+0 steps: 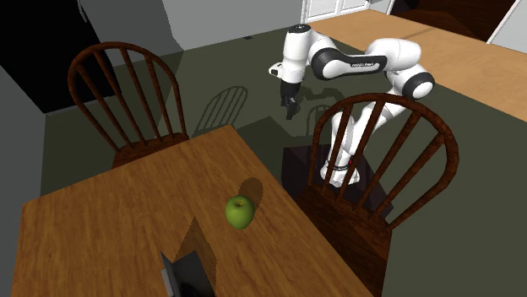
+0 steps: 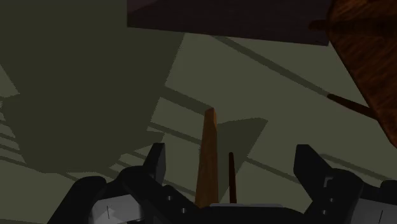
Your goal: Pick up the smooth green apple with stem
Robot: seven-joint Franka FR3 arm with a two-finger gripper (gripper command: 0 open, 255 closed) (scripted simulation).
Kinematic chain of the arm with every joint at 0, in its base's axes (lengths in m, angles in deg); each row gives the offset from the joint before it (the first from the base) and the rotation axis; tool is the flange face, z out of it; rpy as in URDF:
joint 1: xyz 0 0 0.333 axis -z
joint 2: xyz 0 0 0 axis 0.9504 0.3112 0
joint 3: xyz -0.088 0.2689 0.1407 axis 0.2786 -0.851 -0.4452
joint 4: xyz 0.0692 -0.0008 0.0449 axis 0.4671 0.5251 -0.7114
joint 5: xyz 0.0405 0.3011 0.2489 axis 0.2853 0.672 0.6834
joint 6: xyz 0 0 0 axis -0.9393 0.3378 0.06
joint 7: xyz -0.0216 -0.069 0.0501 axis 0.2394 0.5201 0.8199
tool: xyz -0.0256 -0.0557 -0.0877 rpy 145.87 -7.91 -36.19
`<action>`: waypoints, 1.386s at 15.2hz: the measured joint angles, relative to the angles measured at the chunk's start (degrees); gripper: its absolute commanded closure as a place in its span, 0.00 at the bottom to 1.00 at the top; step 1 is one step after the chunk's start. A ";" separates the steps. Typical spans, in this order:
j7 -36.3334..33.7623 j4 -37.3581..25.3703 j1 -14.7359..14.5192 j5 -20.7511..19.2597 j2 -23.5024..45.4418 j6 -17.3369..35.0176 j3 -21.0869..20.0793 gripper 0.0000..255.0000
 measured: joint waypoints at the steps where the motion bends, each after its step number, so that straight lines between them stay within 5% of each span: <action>1: 0.00 0.00 0.00 0.00 0.00 0.00 0.00 0.00; 15: -24.54 -3.89 -1.15 10.96 5.90 8.58 -16.29 0.00; 21: -36.88 -9.40 -1.52 12.05 12.00 13.20 -20.45 0.00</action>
